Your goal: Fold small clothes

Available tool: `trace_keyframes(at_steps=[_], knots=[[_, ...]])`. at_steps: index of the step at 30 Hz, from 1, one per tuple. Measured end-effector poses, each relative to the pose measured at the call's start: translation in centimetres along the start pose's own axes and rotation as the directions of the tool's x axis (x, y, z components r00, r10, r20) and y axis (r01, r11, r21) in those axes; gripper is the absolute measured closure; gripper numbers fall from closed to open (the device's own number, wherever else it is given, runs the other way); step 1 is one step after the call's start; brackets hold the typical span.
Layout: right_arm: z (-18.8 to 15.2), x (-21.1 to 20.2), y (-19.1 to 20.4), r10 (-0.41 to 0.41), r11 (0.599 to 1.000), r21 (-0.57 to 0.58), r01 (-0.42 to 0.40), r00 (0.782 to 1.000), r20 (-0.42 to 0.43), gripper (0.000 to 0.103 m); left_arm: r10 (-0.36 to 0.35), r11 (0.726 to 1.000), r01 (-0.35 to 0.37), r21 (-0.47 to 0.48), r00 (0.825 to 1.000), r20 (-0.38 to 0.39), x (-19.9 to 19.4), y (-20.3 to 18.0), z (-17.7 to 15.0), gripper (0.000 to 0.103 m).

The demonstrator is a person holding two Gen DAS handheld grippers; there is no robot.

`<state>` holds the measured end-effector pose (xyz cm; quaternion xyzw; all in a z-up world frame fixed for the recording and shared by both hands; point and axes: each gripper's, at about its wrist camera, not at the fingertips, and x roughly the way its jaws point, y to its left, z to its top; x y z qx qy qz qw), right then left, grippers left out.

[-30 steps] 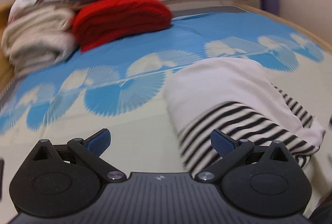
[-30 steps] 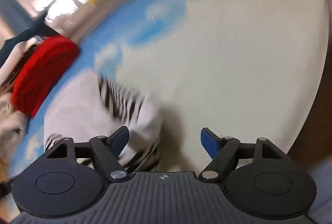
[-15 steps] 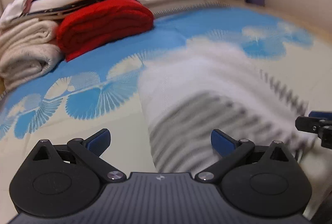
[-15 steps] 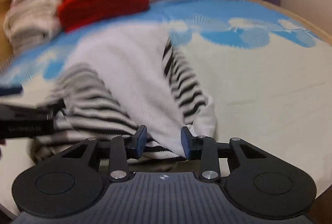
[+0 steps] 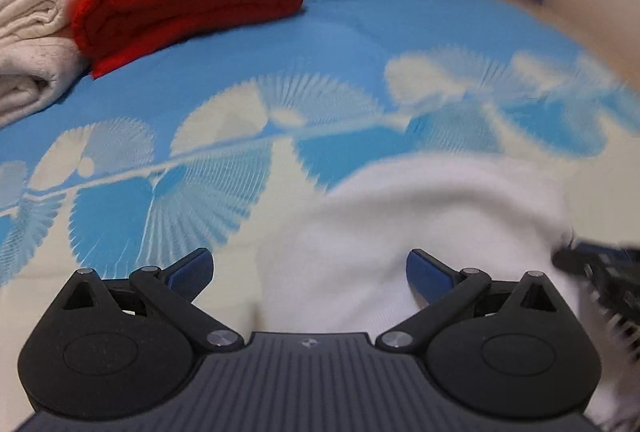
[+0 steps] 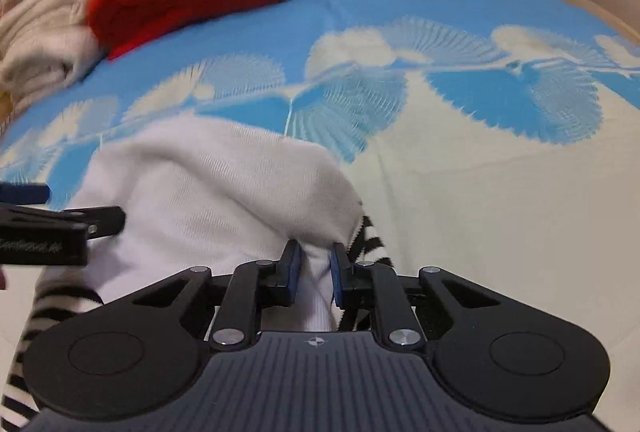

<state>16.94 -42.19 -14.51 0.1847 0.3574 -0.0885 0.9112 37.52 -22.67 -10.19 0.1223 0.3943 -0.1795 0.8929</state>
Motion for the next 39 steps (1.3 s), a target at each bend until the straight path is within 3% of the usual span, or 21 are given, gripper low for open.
trace_keyframes(at_steps=[2, 4, 7, 9, 10, 12, 14, 17, 18, 19, 20, 21, 22, 23, 25, 26, 29, 32, 36, 39], knots=[[-0.5, -4.5, -1.2, 0.029, 0.997, 0.072, -0.034, 0.997, 0.073, 0.026, -0.062, 0.996, 0.065, -0.053, 0.996, 0.059, -1.4, 2.2, 0.7, 0.0], [-1.9, -8.5, -2.5, 0.079, 0.985, 0.143, -0.095, 0.99, 0.118, 0.017, -0.092, 0.991, 0.099, -0.092, 0.992, 0.084, -1.9, 4.6, 1.4, 0.0], [-6.7, -12.0, -4.5, 0.131, 0.938, 0.316, -0.145, 0.989, 0.064, 0.015, -0.138, 0.979, 0.14, -0.15, 0.99, 0.025, -0.4, 8.1, 1.5, 0.0], [-10.9, -12.7, -5.4, 0.198, 0.865, 0.469, -0.181, 0.98, 0.012, 0.013, -0.211, 0.954, 0.196, -0.226, 0.977, -0.044, 1.7, 9.9, 0.9, 0.0], [-12.5, -12.3, -5.8, 0.237, 0.818, 0.54, -0.197, 0.971, -0.005, 0.013, -0.267, 0.93, 0.235, -0.284, 0.96, -0.079, 3.1, 10.8, 0.4, 0.0], [-15.2, -10.8, -6.6, 0.353, 0.674, 0.691, -0.26, 0.936, 0.008, 0.013, -0.344, 0.885, 0.283, -0.37, 0.932, -0.11, 5.1, 11.4, -0.6, 0.0], [-16.4, -8.5, -6.7, 0.365, 0.563, 0.795, -0.226, 0.931, 0.006, 0.013, -0.407, 0.851, 0.337, -0.403, 0.908, -0.098, 6.5, 10.9, -1.1, 0.0], [-16.3, -6.5, -6.2, 0.331, 0.504, 0.836, -0.217, 0.943, 0.046, 0.013, -0.501, 0.791, 0.409, -0.455, 0.86, -0.096, 8.3, 9.5, -0.9, 0.0], [-15.9, -6.2, -6.0, 0.314, 0.497, 0.841, -0.212, 0.948, 0.054, 0.013, -0.511, 0.777, 0.415, -0.473, 0.855, -0.089, 8.8, 9.1, -0.7, 0.003], [-15.4, -5.8, -5.8, 0.299, 0.505, 0.84, -0.197, 0.953, 0.043, 0.018, -0.512, 0.772, 0.419, -0.478, 0.856, -0.075, 8.9, 8.6, -0.5, 0.023], [-14.9, -5.2, -5.6, 0.293, 0.525, 0.829, -0.194, 0.955, 0.038, 0.044, -0.511, 0.776, 0.425, -0.466, 0.857, -0.068, 8.9, 7.9, -0.2, 0.039], [-14.2, -4.3, -5.4, 0.283, 0.563, 0.807, -0.179, 0.959, 0.015, 0.059, -0.493, 0.793, 0.413, -0.448, 0.867, -0.074, 8.9, 7.5, 0.0, 0.054], [-13.0, -3.4, -5.2, 0.275, 0.608, 0.78, -0.15, 0.961, -0.03, 0.066, -0.479, 0.803, 0.408, -0.434, 0.876, -0.063, 8.6, 7.3, 0.2, 0.065], [-11.8, -3.1, -4.8, 0.268, 0.649, 0.748, -0.139, 0.962, -0.055, 0.07, -0.472, 0.811, 0.411, -0.415, 0.88, -0.05, 8.2, 7.5, 0.3, 0.067], [-8.1, -1.9, -4.1, 0.234, 0.77, 0.627, -0.118, 0.967, -0.104, 0.073, -0.426, 0.832, 0.381, -0.402, 0.904, -0.026, 7.3, 8.9, 0.3, 0.071], [-6.0, -0.9, -3.6, 0.218, 0.819, 0.562, -0.116, 0.969, -0.117, 0.073, -0.407, 0.829, 0.361, -0.427, 0.913, -0.018, 7.1, 10.2, 0.0, 0.072], [-0.1, 3.5, -1.8, 0.223, 0.907, 0.394, -0.151, 0.964, -0.144, 0.074, -0.368, 0.792, 0.316, -0.522, 0.93, 0.004, 6.1, 15.4, -1.7, 0.076], [6.3, 9.1, 2.1, 0.244, 0.959, 0.19, -0.21, 0.954, -0.175, 0.074, -0.332, 0.782, 0.285, -0.555, 0.943, 0.016, 4.8, 19.4, -3.5, 0.083], [11.9, 15.2, 8.1, 0.228, 0.971, -0.022, -0.237, 0.955, -0.191, 0.074, -0.308, 0.765, 0.274, -0.583, 0.95, 0.043, 3.8, 22.0, -4.5, 0.089], [14.6, 18.7, 10.9, 0.209, 0.971, -0.072, -0.228, 0.956, -0.205, 0.073, -0.296, 0.763, 0.269, -0.587, 0.954, 0.052, 4.0, 23.0, -4.4, 0.089]])
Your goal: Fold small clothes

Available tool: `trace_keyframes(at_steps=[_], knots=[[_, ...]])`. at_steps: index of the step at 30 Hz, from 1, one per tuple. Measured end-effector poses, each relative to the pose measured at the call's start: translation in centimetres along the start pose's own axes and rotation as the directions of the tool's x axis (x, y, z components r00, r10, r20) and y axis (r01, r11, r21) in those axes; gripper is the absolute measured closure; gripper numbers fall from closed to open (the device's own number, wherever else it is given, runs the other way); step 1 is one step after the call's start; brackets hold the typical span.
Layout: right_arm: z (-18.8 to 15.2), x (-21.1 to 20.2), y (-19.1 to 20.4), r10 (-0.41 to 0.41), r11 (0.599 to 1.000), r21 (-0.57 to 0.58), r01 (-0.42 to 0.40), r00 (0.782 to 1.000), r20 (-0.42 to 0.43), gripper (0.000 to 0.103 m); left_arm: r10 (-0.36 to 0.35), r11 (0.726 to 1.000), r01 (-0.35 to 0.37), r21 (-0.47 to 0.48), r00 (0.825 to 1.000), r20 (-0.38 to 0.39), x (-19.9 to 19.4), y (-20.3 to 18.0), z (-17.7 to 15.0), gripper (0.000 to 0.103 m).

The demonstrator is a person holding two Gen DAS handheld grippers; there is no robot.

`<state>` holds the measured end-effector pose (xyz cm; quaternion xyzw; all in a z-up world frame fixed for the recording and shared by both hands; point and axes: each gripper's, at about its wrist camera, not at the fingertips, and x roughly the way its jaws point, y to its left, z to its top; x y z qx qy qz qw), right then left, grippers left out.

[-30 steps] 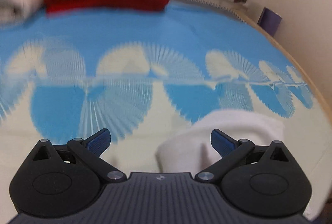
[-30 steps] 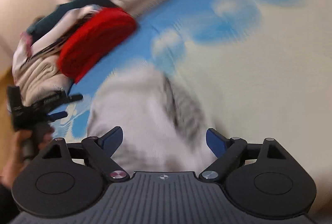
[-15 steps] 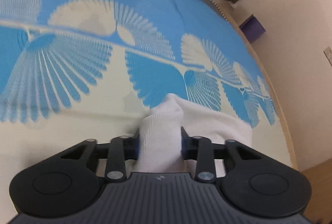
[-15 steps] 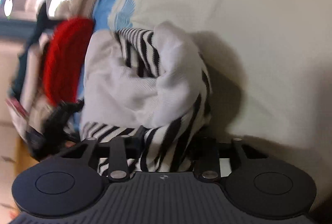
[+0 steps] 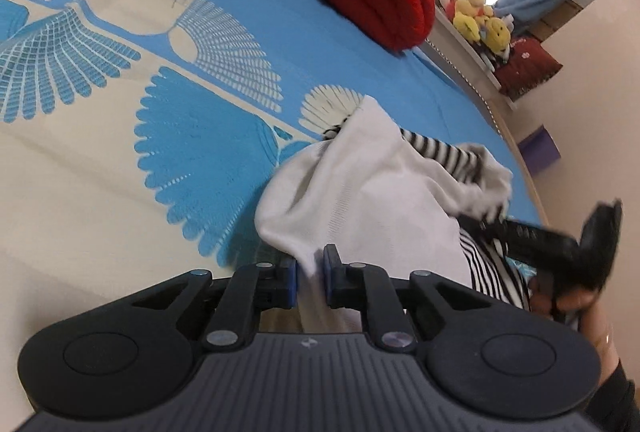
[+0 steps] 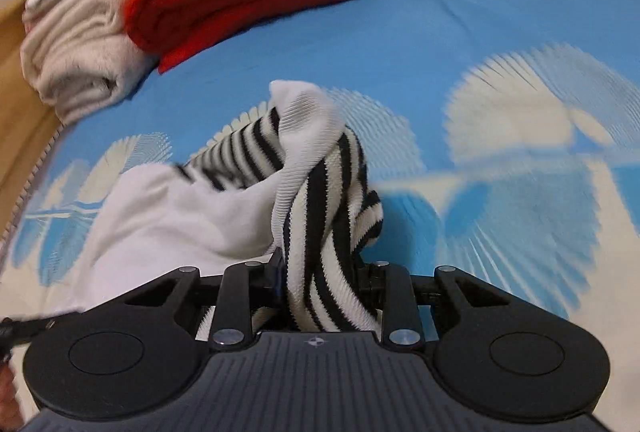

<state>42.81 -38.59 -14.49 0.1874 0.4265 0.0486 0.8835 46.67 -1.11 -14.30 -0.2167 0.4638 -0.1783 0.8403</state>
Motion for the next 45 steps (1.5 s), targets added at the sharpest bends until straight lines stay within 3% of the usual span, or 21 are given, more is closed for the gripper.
trace_keyframes(at_steps=[4, 6, 8, 10, 13, 15, 19, 21, 25, 28, 30, 33, 36, 40, 43, 45], knots=[[2.3, 2.3, -1.9, 0.002, 0.996, 0.084, -0.002, 1.0, 0.002, 0.068, 0.003, 1.0, -0.003, -0.023, 1.0, 0.01, 1.2, 0.4, 0.9, 0.088], [1.6, 2.3, -2.6, 0.005, 0.994, 0.108, -0.005, 1.0, 0.005, 0.056, 0.004, 1.0, -0.004, -0.03, 1.0, 0.012, 1.8, 0.5, 1.4, 0.085], [1.2, 1.7, -3.3, -0.028, 0.99, 0.141, 0.023, 0.999, 0.037, 0.035, 0.017, 0.999, -0.016, -0.027, 1.0, 0.022, 1.5, 0.6, 1.6, 0.068], [0.4, -0.6, -4.5, -0.066, 0.981, 0.187, 0.047, 0.993, 0.096, 0.031, 0.076, 0.997, -0.077, 0.018, 0.996, 0.052, 0.4, 0.2, 1.7, 0.026], [-1.7, -5.9, -6.3, -0.114, 0.951, 0.302, 0.064, 0.982, 0.151, 0.023, 0.18, 0.969, -0.202, 0.143, 0.971, 0.156, -2.9, -1.3, 1.0, 0.006], [-4.0, -10.3, -6.0, -0.133, 0.946, 0.317, 0.066, 0.972, 0.194, 0.021, 0.222, 0.944, -0.261, 0.203, 0.955, 0.197, -5.3, -2.4, 0.1, 0.002], [-10.9, -18.9, -1.5, -0.209, 0.964, 0.218, 0.149, 0.936, 0.282, 0.006, 0.282, 0.889, -0.35, 0.295, 0.927, 0.247, -10.3, -5.3, -4.4, 0.001], [-15.0, -21.7, 1.7, -0.222, 0.973, 0.137, 0.188, 0.925, 0.308, 0.003, 0.296, 0.886, -0.357, 0.296, 0.926, 0.233, -12.3, -6.5, -7.5, 0.001], [-22.2, -23.9, 6.5, -0.256, 0.966, 0.059, 0.251, 0.904, 0.342, 0.001, 0.335, 0.88, -0.384, 0.279, 0.919, 0.21, -14.9, -8.0, -14.5, 0.0], [-25.8, -23.6, 8.6, -0.296, 0.953, 0.047, 0.3, 0.88, 0.371, 0.001, 0.327, 0.867, -0.397, 0.301, 0.91, 0.256, -14.7, -8.2, -18.5, 0.0], [-26.9, -23.0, 9.3, -0.331, 0.94, 0.047, 0.338, 0.868, 0.369, 0.001, 0.344, 0.843, -0.425, 0.33, 0.897, 0.278, -13.6, -8.6, -19.7, 0.0], [-27.2, -21.1, 9.1, -0.341, 0.934, 0.011, 0.357, 0.879, 0.333, 0.001, 0.335, 0.82, -0.432, 0.375, 0.894, 0.297, -12.2, -9.3, -20.1, 0.001], [-26.7, -20.0, 8.5, -0.377, 0.919, 0.012, 0.393, 0.871, 0.315, 0.001, 0.317, 0.809, -0.431, 0.399, 0.892, 0.322, -11.2, -9.9, -19.7, 0.001], [-26.1, -18.9, 8.0, -0.399, 0.908, 0.006, 0.42, 0.859, 0.32, 0.001, 0.309, 0.805, -0.426, 0.413, 0.895, 0.321, -10.2, -10.4, -18.6, 0.001], [-25.8, -17.9, 8.2, -0.4, 0.903, -0.025, 0.428, 0.863, 0.309, 0.001, 0.299, 0.82, -0.402, 0.407, 0.908, 0.294, -9.8, -10.3, -18.1, 0.001], [-25.6, -17.6, 8.4, -0.392, 0.905, -0.039, 0.423, 0.867, 0.308, 0.001, 0.301, 0.816, -0.406, 0.412, 0.906, 0.298, -9.7, -10.4, -18.0, 0.001]])
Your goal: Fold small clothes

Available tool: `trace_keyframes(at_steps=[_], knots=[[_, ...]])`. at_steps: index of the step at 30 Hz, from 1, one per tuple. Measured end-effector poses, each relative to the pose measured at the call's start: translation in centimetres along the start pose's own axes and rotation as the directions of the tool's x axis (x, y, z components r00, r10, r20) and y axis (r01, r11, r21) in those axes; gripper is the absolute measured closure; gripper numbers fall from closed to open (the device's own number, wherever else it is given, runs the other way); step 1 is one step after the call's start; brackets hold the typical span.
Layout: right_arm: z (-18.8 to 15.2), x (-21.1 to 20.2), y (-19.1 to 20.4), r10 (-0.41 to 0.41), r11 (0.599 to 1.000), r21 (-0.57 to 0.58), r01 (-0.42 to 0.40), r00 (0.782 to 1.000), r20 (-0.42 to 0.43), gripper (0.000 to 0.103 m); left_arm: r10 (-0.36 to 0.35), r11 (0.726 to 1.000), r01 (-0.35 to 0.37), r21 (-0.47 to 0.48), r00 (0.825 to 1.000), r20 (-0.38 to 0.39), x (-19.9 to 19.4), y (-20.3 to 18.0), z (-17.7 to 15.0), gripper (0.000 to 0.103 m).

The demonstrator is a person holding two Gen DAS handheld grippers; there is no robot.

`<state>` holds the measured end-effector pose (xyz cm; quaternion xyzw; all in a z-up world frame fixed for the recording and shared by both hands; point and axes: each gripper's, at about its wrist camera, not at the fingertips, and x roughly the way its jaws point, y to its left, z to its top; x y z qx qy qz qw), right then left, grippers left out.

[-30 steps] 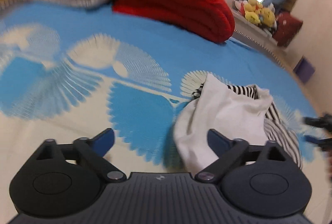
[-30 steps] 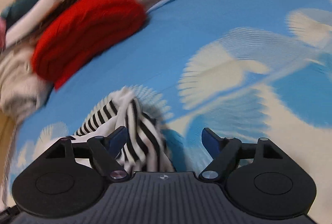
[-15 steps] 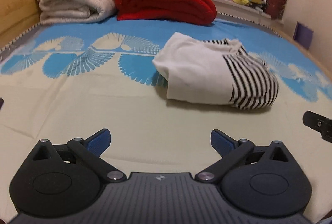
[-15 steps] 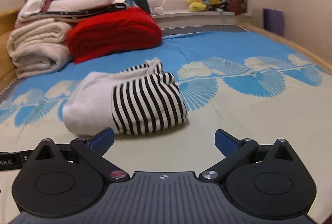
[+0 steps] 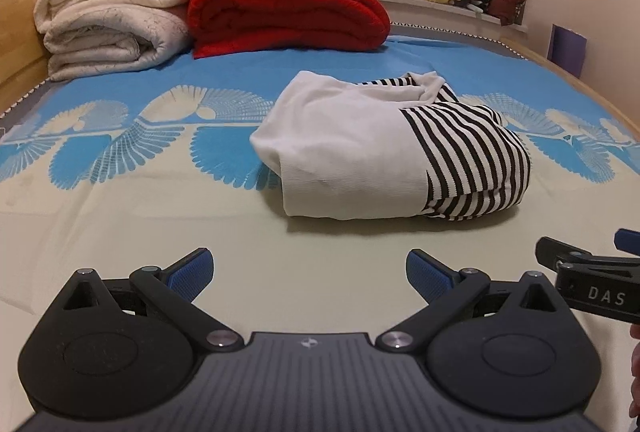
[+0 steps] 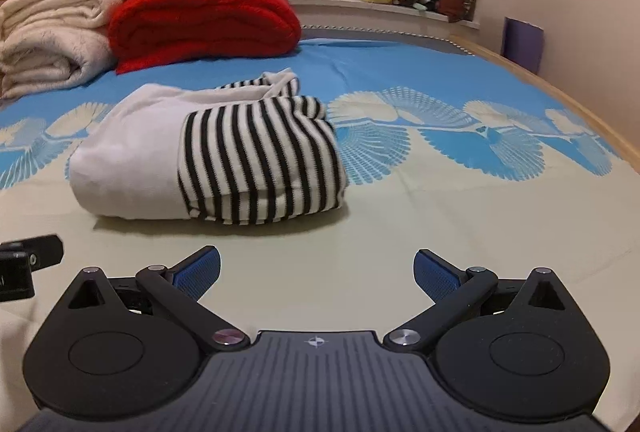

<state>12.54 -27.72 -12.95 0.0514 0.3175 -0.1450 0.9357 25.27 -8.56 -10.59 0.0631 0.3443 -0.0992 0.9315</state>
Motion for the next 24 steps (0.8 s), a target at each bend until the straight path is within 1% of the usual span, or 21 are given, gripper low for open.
trace_keyframes(at_steps=[3, 8, 16, 24], knots=[[0.2, 0.2, 0.5, 0.008, 1.0, -0.02, -0.008, 1.0, 0.006, 0.001, 0.017, 1.0, -0.018, 0.013, 1.0, 0.009, 0.0, 0.0, 0.0, 0.001], [0.2, 0.2, 0.7, 0.014, 0.999, -0.03, -0.014, 1.0, 0.0, 0.001, 0.026, 1.0, -0.026, 0.008, 1.0, 0.003, 0.2, 0.1, -0.1, 0.001], [-0.3, 0.4, -0.5, -0.018, 1.0, -0.012, 0.018, 1.0, -0.014, 0.001, 0.026, 0.999, -0.027, 0.037, 1.0, 0.012, 0.1, -0.6, -0.5, 0.001], [-0.4, 0.4, -0.6, -0.017, 1.0, -0.018, 0.017, 1.0, -0.013, 0.001, 0.032, 0.999, -0.033, 0.042, 0.999, 0.009, 0.3, -0.7, -0.5, 0.001]])
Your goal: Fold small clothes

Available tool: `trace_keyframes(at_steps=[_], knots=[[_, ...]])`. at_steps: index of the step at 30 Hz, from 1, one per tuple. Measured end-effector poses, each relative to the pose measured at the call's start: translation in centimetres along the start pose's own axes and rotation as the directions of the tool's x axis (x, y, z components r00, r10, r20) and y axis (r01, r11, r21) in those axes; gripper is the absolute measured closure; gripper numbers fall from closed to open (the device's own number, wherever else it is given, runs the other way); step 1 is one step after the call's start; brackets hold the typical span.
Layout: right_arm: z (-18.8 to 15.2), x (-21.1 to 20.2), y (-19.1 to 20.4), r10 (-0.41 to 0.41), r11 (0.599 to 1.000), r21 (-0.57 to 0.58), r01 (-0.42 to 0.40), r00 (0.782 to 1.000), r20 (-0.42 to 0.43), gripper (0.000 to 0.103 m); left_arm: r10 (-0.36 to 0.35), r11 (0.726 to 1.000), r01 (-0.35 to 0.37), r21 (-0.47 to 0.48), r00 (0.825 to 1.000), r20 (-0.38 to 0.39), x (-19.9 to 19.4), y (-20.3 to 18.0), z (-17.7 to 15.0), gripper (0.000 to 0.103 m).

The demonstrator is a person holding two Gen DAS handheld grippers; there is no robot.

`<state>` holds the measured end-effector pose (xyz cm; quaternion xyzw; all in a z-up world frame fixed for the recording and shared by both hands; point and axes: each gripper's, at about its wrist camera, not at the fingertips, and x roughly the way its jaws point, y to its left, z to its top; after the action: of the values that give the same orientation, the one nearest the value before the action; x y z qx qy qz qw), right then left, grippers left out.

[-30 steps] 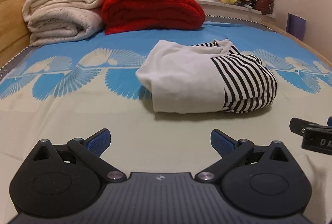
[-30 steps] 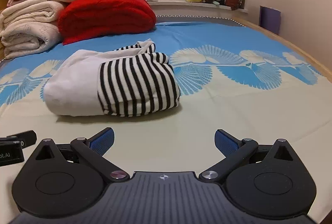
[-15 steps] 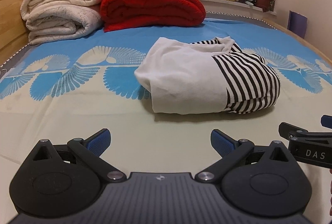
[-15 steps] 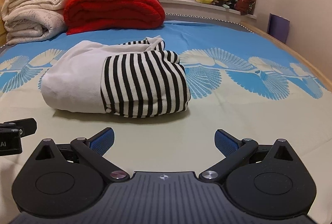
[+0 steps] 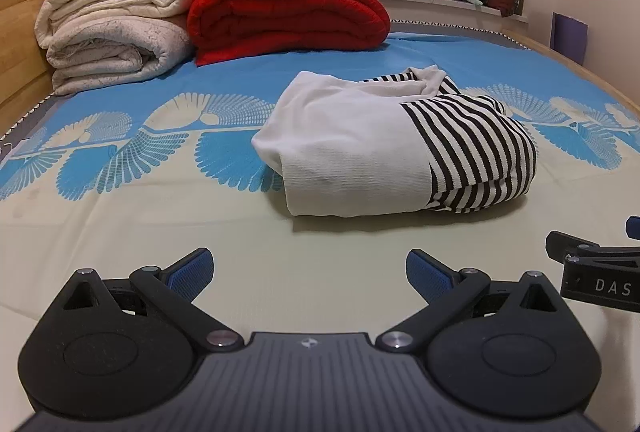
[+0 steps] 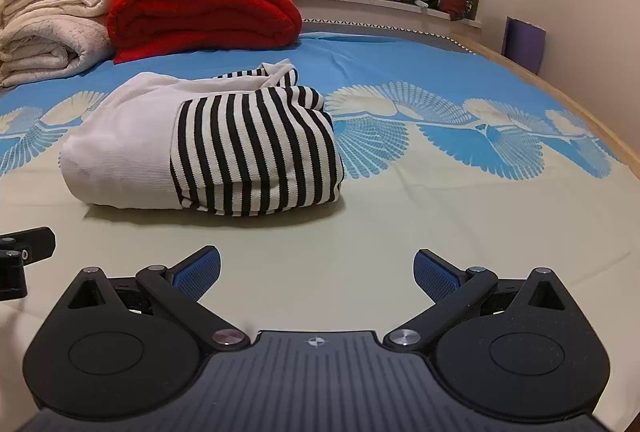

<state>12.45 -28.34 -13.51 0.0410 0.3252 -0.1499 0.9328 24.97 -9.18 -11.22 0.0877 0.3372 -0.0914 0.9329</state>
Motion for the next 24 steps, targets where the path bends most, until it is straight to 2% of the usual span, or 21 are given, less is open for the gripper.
trace_keyframes(at_steps=[24], knots=[[-0.22, 0.05, 0.67, 0.006, 1.0, -0.025, -0.007, 1.0, -0.004, 0.001, 0.009, 1.0, -0.009, 0.008, 1.0, -0.005, 0.28, 0.01, -0.12, 0.001]])
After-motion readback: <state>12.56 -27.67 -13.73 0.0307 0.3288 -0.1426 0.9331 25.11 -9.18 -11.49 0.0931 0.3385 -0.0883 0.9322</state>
